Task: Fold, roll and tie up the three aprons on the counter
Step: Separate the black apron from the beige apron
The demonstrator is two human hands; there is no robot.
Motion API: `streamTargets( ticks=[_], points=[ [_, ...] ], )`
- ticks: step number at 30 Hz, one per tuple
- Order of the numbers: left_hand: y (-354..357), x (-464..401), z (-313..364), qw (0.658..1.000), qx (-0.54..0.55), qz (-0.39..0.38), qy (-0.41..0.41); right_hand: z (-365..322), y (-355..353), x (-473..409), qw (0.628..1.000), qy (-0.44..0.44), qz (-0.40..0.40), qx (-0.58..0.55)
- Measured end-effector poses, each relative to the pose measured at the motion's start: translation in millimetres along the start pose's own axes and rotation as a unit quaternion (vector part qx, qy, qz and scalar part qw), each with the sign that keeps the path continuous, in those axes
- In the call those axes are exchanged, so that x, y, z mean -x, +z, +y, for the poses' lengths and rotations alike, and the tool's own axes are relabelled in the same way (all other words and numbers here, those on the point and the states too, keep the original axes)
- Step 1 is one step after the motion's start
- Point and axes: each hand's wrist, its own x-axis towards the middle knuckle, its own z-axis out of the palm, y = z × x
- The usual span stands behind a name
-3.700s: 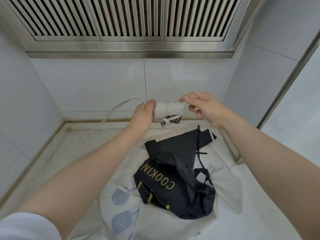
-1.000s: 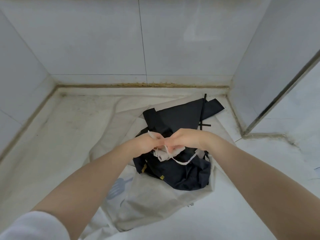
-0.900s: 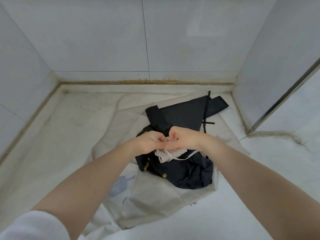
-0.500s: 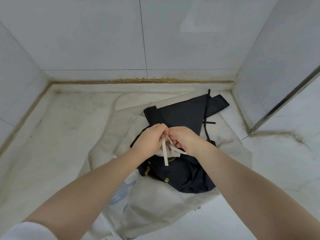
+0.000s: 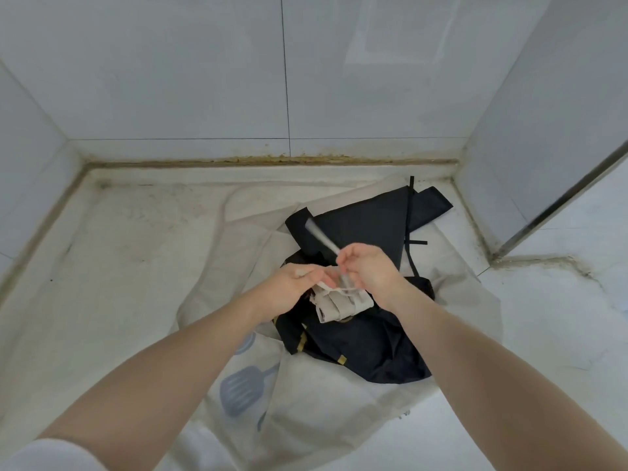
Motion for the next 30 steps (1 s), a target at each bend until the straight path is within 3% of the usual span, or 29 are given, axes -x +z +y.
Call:
streamTargets(
  ticks=[5,11,14,16,18,21,23,26,30],
  points=[
    [-5,2,-19,0.996,0.071,0.032,-0.050,12,9,-9,0.982,0.080,-0.002,0.170],
    [-3,-6,-10,0.990,0.098,0.064,-0.078,9,9,-4,0.938,0.020,-0.093,0.334],
    [3,-16,-4,0.993,0.021,0.088,-0.076,9,7,3,0.927,-0.017,-0.137,0.348],
    [12,-21,9,0.992,-0.026,0.103,-0.065,17,8,2,0.915,-0.068,-0.120,0.379],
    [22,-23,19,0.993,0.014,0.104,-0.058,24,8,2,0.940,-0.053,-0.087,0.324],
    [32,-21,19,0.987,0.105,0.110,-0.056,31,-2,3,0.996,0.041,-0.036,0.067],
    [38,-20,10,0.992,0.033,0.094,-0.073,32,-11,4,0.997,0.059,-0.029,-0.031],
    [52,-20,7,0.995,-0.052,0.061,-0.059,22,-10,7,0.995,0.051,-0.030,-0.083],
    [52,-21,11,0.991,0.059,0.048,-0.107,16,-13,6,0.991,0.023,-0.056,-0.117]
  ],
)
